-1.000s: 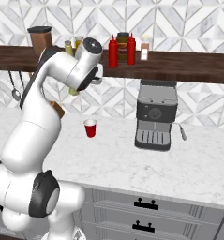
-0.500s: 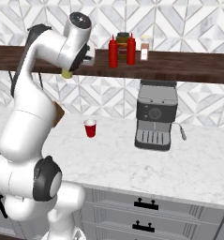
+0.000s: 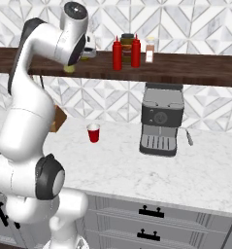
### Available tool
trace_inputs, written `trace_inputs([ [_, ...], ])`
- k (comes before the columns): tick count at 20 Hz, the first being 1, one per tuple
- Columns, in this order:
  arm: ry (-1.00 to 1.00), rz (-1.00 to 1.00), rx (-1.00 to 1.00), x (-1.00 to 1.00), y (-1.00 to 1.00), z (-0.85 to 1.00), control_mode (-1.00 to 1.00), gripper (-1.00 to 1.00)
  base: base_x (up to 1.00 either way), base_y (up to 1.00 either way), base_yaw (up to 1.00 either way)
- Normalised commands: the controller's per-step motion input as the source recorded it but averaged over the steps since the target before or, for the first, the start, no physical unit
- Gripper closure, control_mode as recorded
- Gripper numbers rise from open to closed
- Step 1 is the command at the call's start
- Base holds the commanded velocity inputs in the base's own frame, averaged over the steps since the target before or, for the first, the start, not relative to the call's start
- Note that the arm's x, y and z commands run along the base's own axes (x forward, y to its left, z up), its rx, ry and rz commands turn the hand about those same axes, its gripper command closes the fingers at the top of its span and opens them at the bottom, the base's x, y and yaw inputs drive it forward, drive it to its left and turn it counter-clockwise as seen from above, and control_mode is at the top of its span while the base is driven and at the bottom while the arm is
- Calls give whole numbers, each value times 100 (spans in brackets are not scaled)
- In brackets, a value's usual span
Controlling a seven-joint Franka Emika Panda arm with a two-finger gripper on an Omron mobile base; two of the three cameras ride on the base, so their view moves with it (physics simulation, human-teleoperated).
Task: Put the shaker and condiment bottle from the counter next to their counterparts in the cabinet.
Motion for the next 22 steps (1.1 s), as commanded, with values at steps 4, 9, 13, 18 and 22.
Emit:
trace_inputs([
  [4,0,-1,-4,9,9,5,-100,100,0,0,0],
  [9,0,0,-1,20,7,0,-100,100,0,0,0],
  [13,0,0,0,54,1,1,-100,100,0,0,0],
  [18,0,0,-1,19,2,0,-100,100,0,0,0],
  [22,0,0,-2,35,7,0,-100,100,0,0,0],
])
